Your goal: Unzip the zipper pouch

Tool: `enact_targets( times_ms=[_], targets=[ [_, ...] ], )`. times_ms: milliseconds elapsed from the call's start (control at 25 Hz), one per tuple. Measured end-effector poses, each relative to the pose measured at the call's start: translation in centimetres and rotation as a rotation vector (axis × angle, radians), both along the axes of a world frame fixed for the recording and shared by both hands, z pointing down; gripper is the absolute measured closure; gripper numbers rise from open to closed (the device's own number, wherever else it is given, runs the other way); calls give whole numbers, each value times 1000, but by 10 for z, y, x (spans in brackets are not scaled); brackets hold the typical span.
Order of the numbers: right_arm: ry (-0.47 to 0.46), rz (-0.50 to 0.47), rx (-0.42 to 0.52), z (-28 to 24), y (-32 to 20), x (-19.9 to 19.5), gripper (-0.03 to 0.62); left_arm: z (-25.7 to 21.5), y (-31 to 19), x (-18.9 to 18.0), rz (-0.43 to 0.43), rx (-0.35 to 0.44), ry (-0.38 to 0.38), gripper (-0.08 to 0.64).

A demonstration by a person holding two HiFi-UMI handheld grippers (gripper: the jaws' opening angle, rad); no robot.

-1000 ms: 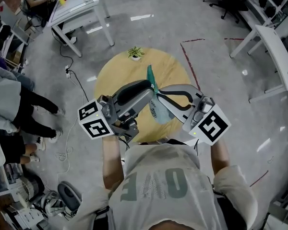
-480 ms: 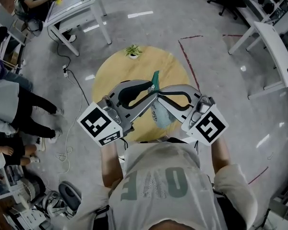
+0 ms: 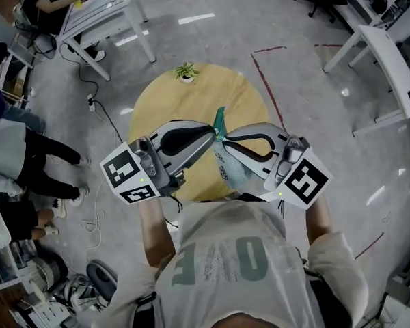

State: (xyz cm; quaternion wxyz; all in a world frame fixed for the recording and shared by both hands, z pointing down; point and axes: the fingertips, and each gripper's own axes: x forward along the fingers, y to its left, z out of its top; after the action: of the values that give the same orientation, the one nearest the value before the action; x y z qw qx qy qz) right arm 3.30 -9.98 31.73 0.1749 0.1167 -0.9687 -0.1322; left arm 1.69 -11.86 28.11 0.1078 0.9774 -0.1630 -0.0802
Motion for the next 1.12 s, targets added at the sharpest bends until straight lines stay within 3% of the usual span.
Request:
enact_targets(
  times_ms=[200,560,600,680,720,800,880,1000,1120],
  targets=[
    [-32,94,11,3,-19,0,557,0,-12,-11,-56,-49,38,534],
    [-71,126,12,4,-24,-6,552,-6,-17,-15,-107,-60,60,535],
    [-56,118,-7,9,-23,-8,528,-7,-17,-14,-105,-61,63,535],
    [-30,97,-27,17,-21,-14,406,-9,-16,-14,-95,-61,76,535],
    [-33,89,-27,18,-20,-17,403,-10,-16,-13,-90,-59,74,535],
    [-95,87,-29,12,-19,-23,421,-6,-14,-11,-94,-50,32,535],
    [-136,106,-22,4,-20,-23,504,-3,-13,-9,-98,-46,4,535],
    [-73,139,44,6,-22,-20,535,-4,-12,-10,-120,-20,14,534],
    [-85,156,78,2,-21,-19,540,-4,-11,-8,-145,2,-9,532]
  ],
)
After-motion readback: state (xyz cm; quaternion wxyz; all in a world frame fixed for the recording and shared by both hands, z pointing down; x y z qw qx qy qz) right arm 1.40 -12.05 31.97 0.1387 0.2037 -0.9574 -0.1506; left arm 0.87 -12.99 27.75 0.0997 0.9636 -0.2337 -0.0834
